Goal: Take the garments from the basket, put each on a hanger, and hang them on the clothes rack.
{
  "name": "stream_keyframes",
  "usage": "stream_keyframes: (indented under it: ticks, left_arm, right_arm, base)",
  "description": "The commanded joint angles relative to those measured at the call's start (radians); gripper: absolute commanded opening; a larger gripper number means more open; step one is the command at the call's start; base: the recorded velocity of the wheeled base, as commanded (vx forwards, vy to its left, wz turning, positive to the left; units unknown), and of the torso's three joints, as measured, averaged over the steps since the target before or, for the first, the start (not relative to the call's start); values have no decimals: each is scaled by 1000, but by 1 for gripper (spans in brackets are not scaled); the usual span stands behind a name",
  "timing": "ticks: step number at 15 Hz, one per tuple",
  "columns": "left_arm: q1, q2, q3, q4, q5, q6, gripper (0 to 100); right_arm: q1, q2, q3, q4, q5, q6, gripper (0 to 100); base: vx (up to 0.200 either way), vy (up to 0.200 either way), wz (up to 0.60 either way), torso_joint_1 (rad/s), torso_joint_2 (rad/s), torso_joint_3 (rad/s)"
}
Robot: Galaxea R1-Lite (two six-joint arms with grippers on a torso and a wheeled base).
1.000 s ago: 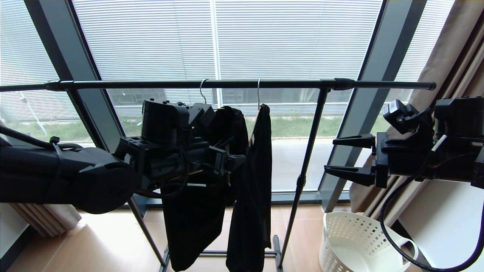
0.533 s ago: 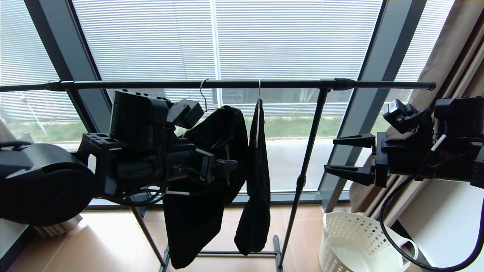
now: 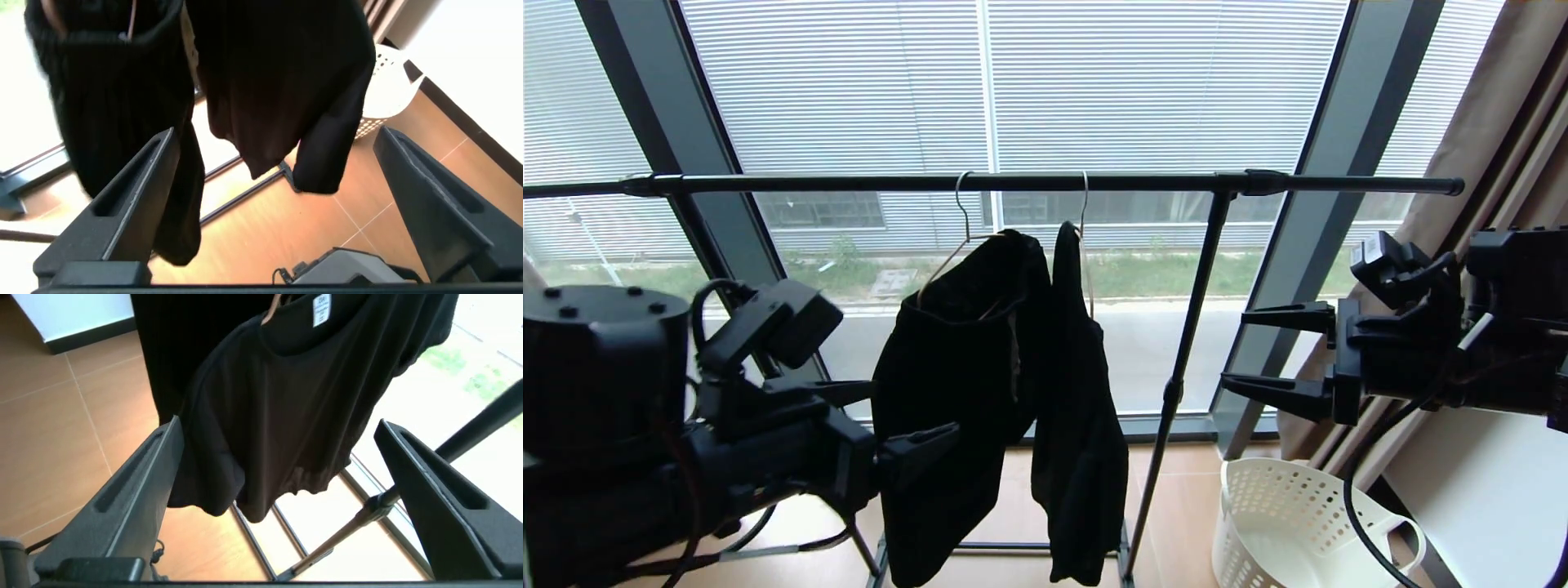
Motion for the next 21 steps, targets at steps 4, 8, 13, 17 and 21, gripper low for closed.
stream_keyframes:
  ticks: [4,8,13,17,21]
  left_arm:
    - [54,-405,354,-1,133,-1,100]
    - [69,-614,534,61,188,-1,100]
    - [182,-976,557,387,208,86,100]
    - [297,-1112,552,417,199,114,100]
    - [330,-1217,552,417,173,176,100]
  right_arm:
    - [69,-416,275,-2,-179,8,100]
    - [69,-777,523,87,-332,71,100]
    - [59,-1228,539,523,-438,142,100]
    - [45,-1430,615,584,-553,143,100]
    - [10,-1513,715,504,-674,160,100]
  base:
    - [0,0,0,0,0,0]
    - [0,0,0,0,0,0]
    - [0,0,0,0,0,0]
    - [0,0,0,0,0,0]
    - [0,0,0,0,0,0]
